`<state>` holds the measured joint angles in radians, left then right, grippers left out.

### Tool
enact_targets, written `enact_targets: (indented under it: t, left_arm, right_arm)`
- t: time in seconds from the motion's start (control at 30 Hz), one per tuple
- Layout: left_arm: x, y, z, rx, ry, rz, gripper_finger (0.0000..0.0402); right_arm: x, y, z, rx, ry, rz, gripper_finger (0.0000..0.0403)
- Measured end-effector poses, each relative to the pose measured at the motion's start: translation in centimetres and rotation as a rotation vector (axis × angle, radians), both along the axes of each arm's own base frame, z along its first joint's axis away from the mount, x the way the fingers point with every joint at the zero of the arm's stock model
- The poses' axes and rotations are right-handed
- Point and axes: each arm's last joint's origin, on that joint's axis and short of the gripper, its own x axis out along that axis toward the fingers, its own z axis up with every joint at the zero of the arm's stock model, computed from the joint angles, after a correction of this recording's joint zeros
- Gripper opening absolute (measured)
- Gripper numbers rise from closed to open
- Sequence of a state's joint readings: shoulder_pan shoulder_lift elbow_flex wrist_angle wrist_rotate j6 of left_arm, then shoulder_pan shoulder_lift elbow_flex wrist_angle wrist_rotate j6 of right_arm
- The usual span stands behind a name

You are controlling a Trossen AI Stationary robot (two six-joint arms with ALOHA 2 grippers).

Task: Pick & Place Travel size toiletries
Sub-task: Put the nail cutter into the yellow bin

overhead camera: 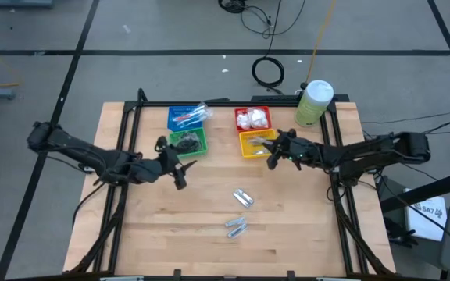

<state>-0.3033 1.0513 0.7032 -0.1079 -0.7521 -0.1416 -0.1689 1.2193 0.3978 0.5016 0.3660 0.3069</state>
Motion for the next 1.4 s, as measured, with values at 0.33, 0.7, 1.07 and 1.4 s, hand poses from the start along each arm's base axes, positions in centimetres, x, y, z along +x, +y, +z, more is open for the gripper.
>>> enact_targets:
  t: [0.33,0.7,1.07,1.4]
  left_arm:
    - [-1.0,0.8,-4.2,-0.113,-0.153,0.058,0.0209]
    - [-0.8,0.6,-3.8,-0.172,-0.216,-0.007,0.0209]
    - [-0.2,0.4,-4.5,-0.184,-0.194,-0.017,0.0209]
    - [1.5,-0.2,-6.1,-0.223,-0.162,-0.111,0.0209]
  right_arm:
    - [-1.7,-0.7,-1.5,0.009,-0.039,-0.005,0.0054]
    - [-1.3,-0.9,-1.4,0.010,-0.119,-0.015,0.0122]
    - [-0.7,-0.8,-1.2,-0.016,-0.180,0.030,0.0180]
    - [-0.1,0.7,0.0,-0.083,-0.277,0.209,0.0182]
